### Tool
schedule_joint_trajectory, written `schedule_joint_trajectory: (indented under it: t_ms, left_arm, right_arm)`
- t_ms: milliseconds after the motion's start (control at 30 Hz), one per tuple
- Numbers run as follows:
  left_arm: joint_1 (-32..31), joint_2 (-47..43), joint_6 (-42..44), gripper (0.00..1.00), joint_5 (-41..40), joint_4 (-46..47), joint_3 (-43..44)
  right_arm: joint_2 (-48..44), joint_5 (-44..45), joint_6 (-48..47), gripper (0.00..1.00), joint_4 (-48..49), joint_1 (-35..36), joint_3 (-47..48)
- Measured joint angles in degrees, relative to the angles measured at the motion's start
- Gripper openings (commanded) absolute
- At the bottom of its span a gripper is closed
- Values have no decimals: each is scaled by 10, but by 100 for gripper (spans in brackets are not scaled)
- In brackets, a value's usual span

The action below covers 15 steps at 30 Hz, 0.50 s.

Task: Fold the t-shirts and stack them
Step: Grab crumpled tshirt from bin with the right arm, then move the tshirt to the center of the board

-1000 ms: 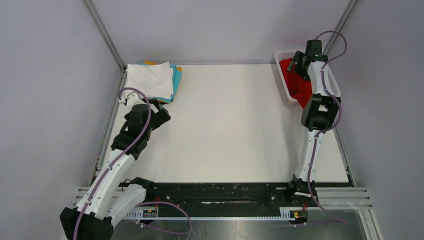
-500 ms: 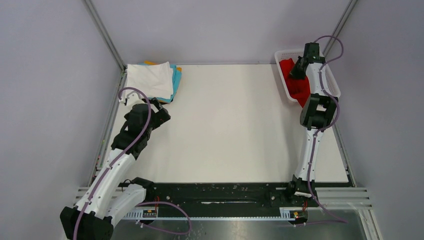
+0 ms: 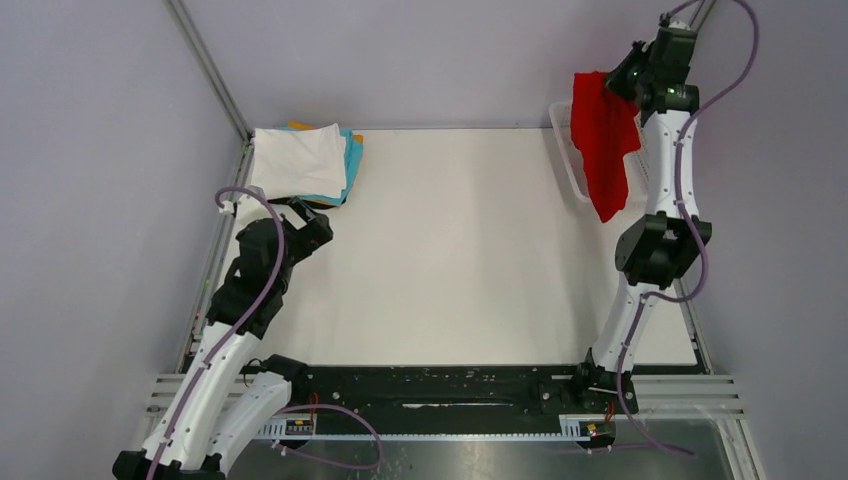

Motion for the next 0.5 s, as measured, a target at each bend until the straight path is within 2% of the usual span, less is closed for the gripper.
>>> schedule_joint_trajectory:
  t_ms: [300,500]
  left_arm:
    - [0,-42,-4,99,11,-5,-2]
    - [0,-73,-12,99,10,-19,-2]
  right_arm:
    - [-147,-144,10,0,19,24,3]
    - [-196,-228,-28,0,-23,145,25]
